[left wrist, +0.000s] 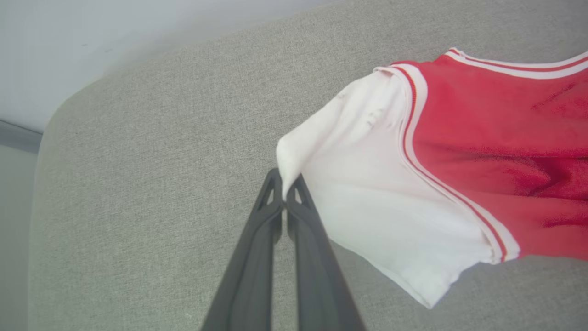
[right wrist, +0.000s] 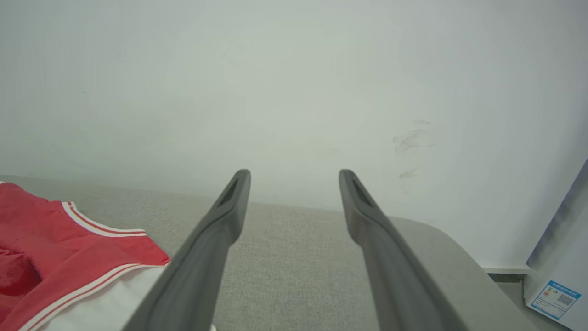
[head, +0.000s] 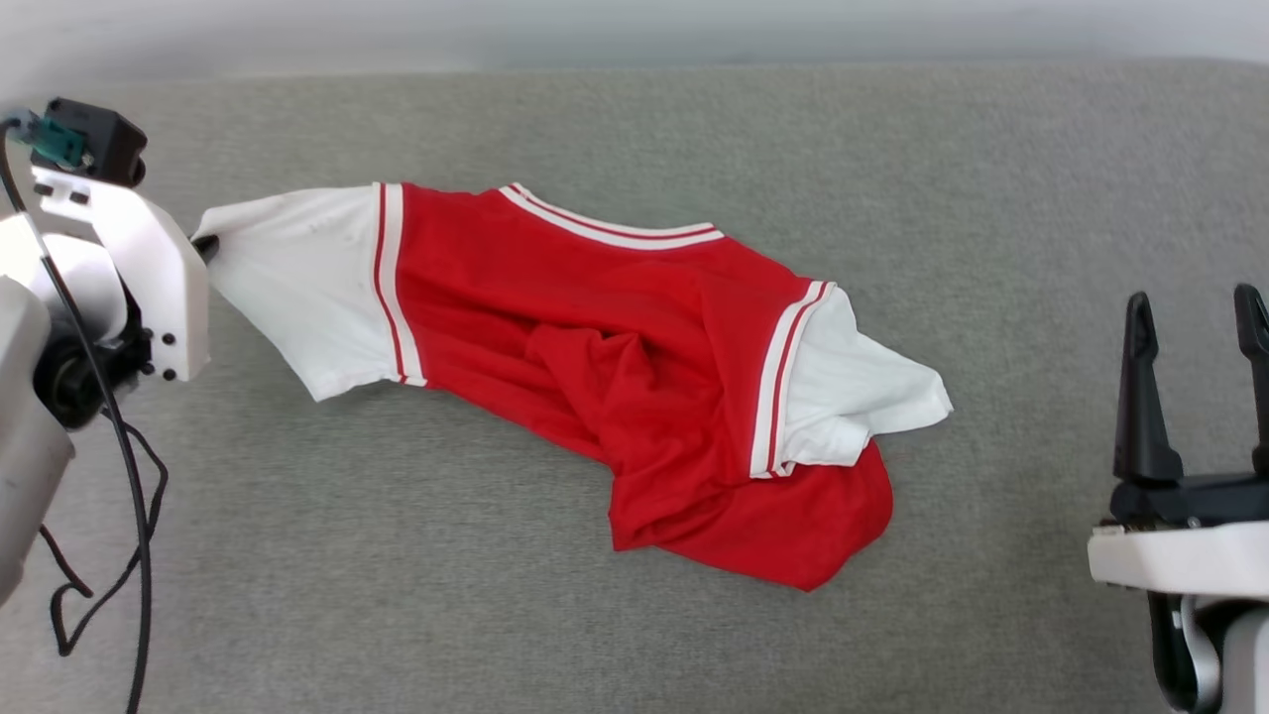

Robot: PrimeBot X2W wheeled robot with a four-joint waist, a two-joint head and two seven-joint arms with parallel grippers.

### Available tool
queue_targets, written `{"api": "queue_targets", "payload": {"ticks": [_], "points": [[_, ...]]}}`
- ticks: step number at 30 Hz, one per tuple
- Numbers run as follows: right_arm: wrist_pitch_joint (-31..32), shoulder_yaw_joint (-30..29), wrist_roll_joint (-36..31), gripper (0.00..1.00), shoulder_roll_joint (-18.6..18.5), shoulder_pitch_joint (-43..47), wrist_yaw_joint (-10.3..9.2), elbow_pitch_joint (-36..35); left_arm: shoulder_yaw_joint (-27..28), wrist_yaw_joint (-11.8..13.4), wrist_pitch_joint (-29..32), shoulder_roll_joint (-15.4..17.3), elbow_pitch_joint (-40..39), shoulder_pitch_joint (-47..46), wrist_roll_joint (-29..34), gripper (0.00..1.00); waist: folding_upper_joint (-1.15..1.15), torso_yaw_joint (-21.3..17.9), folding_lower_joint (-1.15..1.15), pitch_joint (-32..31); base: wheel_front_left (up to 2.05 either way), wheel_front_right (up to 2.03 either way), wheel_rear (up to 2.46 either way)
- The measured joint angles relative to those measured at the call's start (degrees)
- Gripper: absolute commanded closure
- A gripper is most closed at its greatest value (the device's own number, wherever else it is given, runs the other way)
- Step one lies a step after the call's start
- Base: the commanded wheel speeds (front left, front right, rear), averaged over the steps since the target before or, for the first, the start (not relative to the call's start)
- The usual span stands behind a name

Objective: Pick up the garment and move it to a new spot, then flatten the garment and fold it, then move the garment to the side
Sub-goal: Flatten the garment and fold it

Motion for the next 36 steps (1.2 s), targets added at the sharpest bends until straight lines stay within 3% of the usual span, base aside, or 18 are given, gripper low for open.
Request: {"api": "queue_targets", "payload": {"ticks": [3, 9, 12, 22, 29, 36], "points": [[-0.01, 1.72, -0.23, 0.00, -1.47, -1.65, -0.01, 1.47, 0.16, 0.02, -1.93, -0.40, -0.36, 0.98, -0.31, 1.00, 0.00, 1.22, 0.00, -1.42, 0.00, 0.00, 0.00], [2.32, 9.94, 2.19, 0.00, -10.92, -8.65, 0.01, 9.07, -0.25, 0.54, -4.39, -1.65, -1.48, 1.77, 0.21, 1.00, 0.00, 2.99, 0.00, -3.31, 0.00, 0.00, 0.00], [10.26, 16.13, 5.91, 0.00, -16.48, -13.98, 0.00, 11.81, -0.48, 0.63, -5.15, -2.12, -2.16, 1.87, 0.46, 1.00, 0.00, 3.55, 0.00, -3.89, 0.00, 0.00, 0.00], [44.65, 37.68, 27.94, 0.00, -32.10, -26.64, 0.01, 13.66, -1.18, 0.67, -7.10, -3.41, -4.47, 0.98, 1.45, 1.00, 0.00, 5.12, 0.00, -3.09, 0.00, 0.00, 0.00], [58.51, 47.19, 36.48, 0.00, -36.90, -32.12, 0.01, 15.46, -1.33, 0.73, -8.17, -3.93, -5.97, -0.97, 2.37, 1.00, 0.00, 6.31, 0.00, -0.63, 0.00, 0.00, 0.00], [60.93, 53.24, 38.69, 0.00, -37.01, -36.89, 0.01, 20.95, -1.40, 0.79, -9.45, -4.58, -7.19, -2.74, 3.22, 1.00, 0.00, 7.75, 0.00, 2.83, 0.00, 0.00, 0.00]]}}
